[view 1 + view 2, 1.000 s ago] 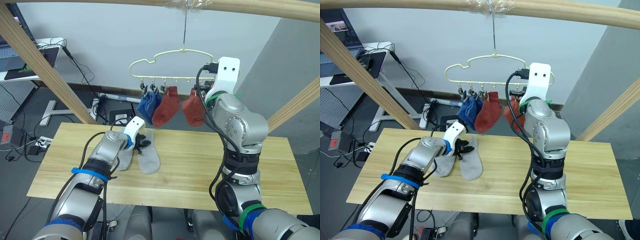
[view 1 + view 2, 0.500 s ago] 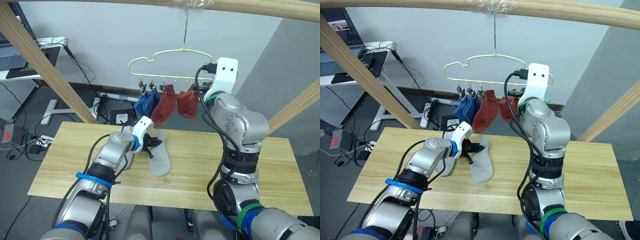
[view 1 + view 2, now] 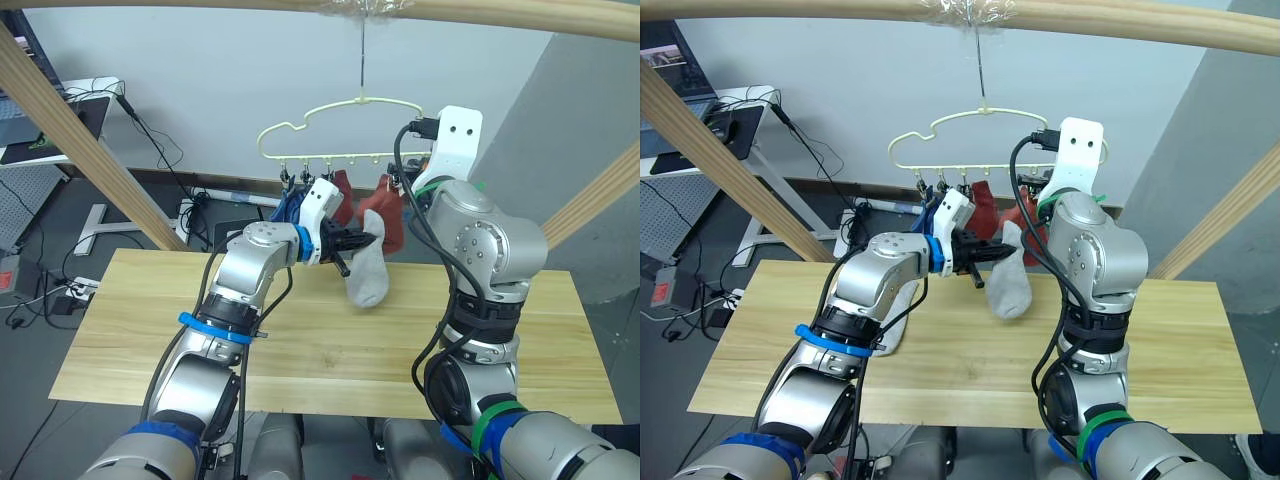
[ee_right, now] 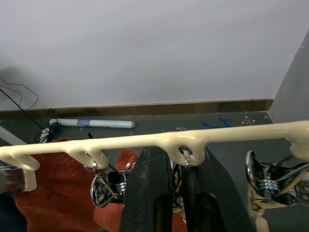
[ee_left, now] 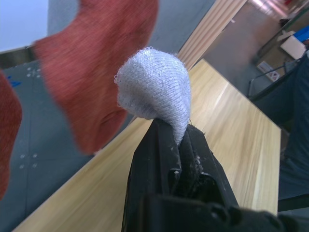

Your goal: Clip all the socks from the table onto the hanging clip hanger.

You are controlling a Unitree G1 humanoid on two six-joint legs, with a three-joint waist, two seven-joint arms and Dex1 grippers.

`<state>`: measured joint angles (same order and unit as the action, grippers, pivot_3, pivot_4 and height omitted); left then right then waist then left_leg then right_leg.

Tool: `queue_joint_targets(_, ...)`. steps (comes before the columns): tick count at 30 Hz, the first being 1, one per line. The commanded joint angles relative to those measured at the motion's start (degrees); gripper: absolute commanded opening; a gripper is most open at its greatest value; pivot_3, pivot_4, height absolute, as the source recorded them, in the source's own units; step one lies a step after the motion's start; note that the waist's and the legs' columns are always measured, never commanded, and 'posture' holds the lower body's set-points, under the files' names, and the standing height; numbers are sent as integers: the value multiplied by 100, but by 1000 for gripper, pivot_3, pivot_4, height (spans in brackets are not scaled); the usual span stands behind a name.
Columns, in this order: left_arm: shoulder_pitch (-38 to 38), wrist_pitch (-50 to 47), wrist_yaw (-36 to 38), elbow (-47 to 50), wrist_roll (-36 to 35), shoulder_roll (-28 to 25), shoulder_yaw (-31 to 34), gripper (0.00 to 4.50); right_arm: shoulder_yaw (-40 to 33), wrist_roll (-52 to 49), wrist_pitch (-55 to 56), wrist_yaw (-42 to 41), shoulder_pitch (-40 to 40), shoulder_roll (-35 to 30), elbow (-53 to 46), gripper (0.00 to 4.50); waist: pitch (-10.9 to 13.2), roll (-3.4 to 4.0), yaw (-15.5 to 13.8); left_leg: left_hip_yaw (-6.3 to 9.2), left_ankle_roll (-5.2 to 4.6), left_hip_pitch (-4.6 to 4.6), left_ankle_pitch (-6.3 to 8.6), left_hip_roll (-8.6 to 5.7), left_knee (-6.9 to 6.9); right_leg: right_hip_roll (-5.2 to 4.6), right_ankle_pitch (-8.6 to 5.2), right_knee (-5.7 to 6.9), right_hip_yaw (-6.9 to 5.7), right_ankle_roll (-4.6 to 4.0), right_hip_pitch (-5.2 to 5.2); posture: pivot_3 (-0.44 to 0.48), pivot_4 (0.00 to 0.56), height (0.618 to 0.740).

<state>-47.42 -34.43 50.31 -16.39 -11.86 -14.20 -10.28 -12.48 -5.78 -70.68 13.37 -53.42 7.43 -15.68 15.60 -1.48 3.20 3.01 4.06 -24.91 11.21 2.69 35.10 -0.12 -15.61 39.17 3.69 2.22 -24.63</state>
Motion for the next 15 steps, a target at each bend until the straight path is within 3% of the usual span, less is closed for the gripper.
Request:
queue_joint_targets(1,-169,203,-38,-116,-38,130,33,22,-18,-32,31,41,-200,53,-342,0,0,0,4,0,0,0,0,0,0,0,0,0,0,0,0,-28,260,740)
queue_joint_targets(15,-763,831,-87,-1265,110,529,29,22,-53,-60,43,73,-194,77,-327,0,0,0,8,-2,0,-1,0,-2,0,0,0,-4,1,0,0,-36,261,740)
